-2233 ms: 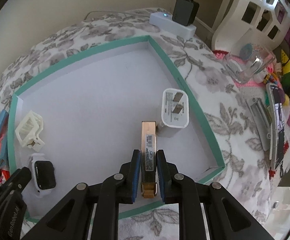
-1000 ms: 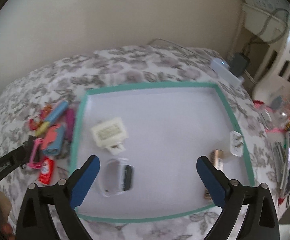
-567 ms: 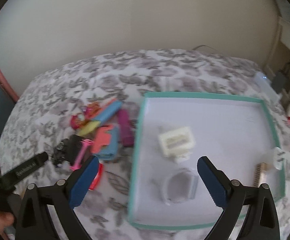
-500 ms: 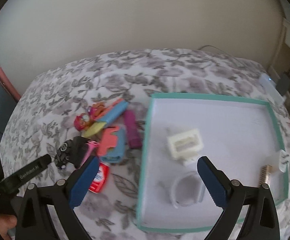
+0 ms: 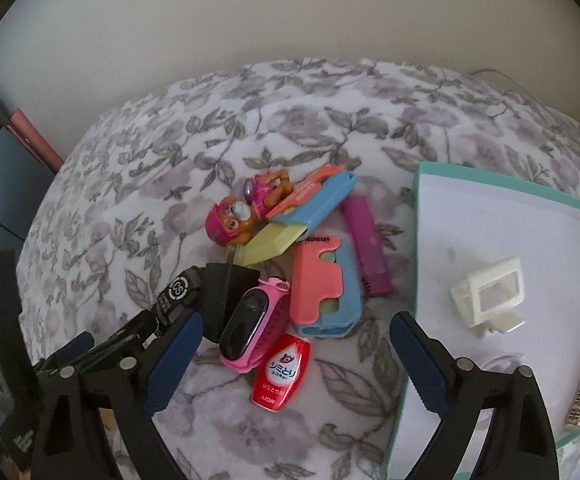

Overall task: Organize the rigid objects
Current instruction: 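Move both grippers back toward the remaining pile of items, then grasp the black toy car with the left gripper while the right gripper grasps the pink fitness band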

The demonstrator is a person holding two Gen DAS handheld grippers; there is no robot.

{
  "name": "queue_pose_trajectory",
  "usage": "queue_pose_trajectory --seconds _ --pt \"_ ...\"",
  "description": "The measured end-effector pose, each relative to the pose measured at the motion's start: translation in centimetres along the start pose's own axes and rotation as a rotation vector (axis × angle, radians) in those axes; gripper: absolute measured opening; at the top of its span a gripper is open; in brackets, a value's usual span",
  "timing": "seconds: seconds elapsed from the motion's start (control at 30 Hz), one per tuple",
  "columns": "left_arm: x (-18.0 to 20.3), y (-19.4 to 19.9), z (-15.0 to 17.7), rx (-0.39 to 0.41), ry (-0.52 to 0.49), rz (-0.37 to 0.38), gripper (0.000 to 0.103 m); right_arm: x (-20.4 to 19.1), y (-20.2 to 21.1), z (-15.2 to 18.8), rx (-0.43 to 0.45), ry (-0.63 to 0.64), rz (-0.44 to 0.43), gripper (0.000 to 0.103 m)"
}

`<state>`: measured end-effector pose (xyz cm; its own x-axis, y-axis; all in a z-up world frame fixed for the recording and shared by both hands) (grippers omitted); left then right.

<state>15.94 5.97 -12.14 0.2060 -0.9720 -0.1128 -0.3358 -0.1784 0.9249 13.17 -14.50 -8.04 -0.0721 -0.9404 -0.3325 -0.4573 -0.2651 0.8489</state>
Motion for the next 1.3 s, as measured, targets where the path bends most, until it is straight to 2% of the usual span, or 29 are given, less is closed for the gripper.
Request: queue_pose_trajectory --seconds 0.1,0.23,0.43,0.57,0.63,0.73,0.77,0.83,0.9,1.0,1.03,1.13,1.27,1.3 --pt "0.7 0.1 0.0 0.015 -0.041 0.029 0.100 0.0 -0.8 0.0 -0.015 -0.012 0.006 0.094" --pt "1.6 0.4 -0.2 0.048 -0.098 0.006 0.100 0.0 -1.5 0.1 -0.033 -0.026 0.009 0.088" --pt "2.6 0.8 -0.3 0.085 -0.155 0.000 0.100 0.6 -1.3 0.3 -0.045 -0.044 0.024 0.088" --pt "3.7 1.4 -0.1 0.105 -0.208 0.053 0.100 1.0 -0.5 0.3 -0.037 -0.044 0.043 0.083" --pt "4.4 1.6 0.0 0.115 -0.237 0.052 0.100 1.1 -0.4 0.3 -0.038 -0.043 0.068 0.075" --pt "4.5 1.5 -0.1 0.125 -0.246 0.010 0.100 1.2 -0.5 0.4 -0.048 -0.058 0.051 0.072" --pt "4.5 1.3 -0.2 0.121 -0.239 0.012 0.100 1.2 -0.6 0.5 -0.051 -0.062 0.040 0.070" --pt "4.3 0.8 -0.4 0.113 -0.216 0.018 0.100 1.1 -0.9 0.6 -0.063 -0.064 0.023 0.058" --pt "4.3 0.7 -0.4 0.115 -0.209 0.037 0.100 0.9 -1.2 0.7 -0.077 -0.061 0.017 0.055" --pt "5.0 0.7 -0.4 0.141 -0.222 0.045 0.098 0.7 -1.2 0.8 -0.078 -0.067 -0.004 0.044" --pt "5.2 0.7 -0.5 0.152 -0.226 0.052 0.096 0.8 -1.4 0.9 -0.085 -0.080 -0.020 0.043" --pt "5.7 0.7 -0.5 0.157 -0.227 0.095 0.082 1.2 -1.8 1.1 -0.098 -0.109 -0.043 0.040" --pt "6.0 0.6 -0.6 0.150 -0.227 0.125 0.072 1.4 -1.9 1.2 -0.094 -0.130 -0.066 0.036" --pt "6.1 0.6 -0.6 0.149 -0.228 0.136 0.065 1.4 -1.9 1.2 -0.091 -0.134 -0.068 0.036"
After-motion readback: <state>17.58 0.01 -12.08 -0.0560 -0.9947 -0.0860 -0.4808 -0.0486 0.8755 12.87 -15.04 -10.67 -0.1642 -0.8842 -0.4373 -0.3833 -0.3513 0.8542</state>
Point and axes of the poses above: each gripper's, at about its wrist camera, not at the fingertips, and y roughly against the way its jaws point, x to its right, z to its underside, the point moved 2 cm from there along -y, roughly the way its jaws point, and after that the axes turned 10 degrees about -z, right-handed, at the moved point
